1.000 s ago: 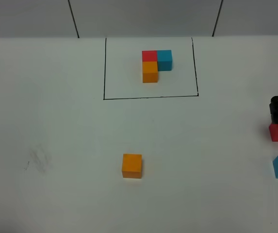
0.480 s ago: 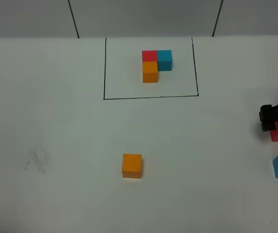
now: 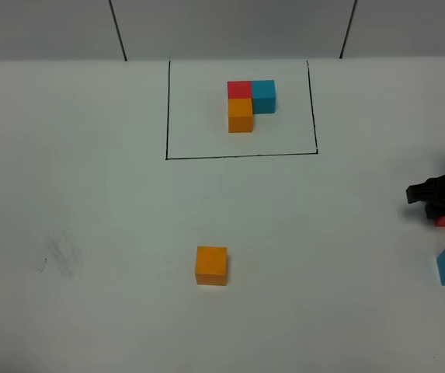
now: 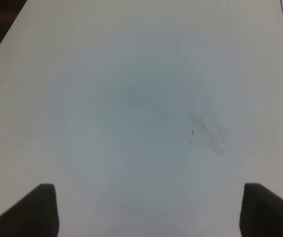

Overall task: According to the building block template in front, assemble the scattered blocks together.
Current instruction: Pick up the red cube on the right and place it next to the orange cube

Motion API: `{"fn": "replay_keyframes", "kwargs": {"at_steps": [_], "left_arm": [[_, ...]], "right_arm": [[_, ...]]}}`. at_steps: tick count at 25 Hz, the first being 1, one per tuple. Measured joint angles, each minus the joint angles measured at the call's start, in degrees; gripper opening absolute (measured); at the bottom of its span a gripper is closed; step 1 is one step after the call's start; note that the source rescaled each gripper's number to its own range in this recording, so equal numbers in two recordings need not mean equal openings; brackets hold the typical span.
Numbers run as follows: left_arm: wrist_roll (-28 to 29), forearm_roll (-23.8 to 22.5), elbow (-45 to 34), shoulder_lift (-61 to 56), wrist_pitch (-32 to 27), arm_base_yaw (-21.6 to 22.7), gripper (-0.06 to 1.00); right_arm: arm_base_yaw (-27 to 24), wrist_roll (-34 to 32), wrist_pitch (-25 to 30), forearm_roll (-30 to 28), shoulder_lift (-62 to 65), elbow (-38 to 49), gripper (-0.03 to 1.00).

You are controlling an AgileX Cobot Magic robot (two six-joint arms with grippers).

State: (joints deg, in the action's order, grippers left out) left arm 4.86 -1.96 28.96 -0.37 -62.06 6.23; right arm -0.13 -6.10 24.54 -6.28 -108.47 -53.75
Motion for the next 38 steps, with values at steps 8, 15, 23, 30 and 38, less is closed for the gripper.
{"fn": "replay_keyframes", "kwargs": {"at_steps": [8, 15, 23, 30, 38], "left_arm": [[0.0, 0.0, 0.0, 0.0, 0.0, 0.0, 0.68], [0.0, 0.1, 0.0, 0.0, 0.0, 0.0, 0.68], [0.0, 0.1, 0.0, 0.0, 0.0, 0.0, 0.68], [0.0, 0.1, 0.0, 0.0, 0.0, 0.0, 0.68], [0.0, 0.1, 0.0, 0.0, 0.0, 0.0, 0.68]], "right_arm": [[0.7, 0.3, -2.6, -1.4, 4.8, 0.0, 0.28], [9.5, -6.6, 1.5, 2.9, 13.3, -2.5, 0.28], [28.6, -16.5, 8.0, 3.2, 10.1, -12.9, 0.28], [42.1, -43.7, 26.8, -9.0, -1.7, -29.2, 0.28], [49.9, -55.5, 28.7, -11.1, -7.9, -35.3, 0.28]]}}
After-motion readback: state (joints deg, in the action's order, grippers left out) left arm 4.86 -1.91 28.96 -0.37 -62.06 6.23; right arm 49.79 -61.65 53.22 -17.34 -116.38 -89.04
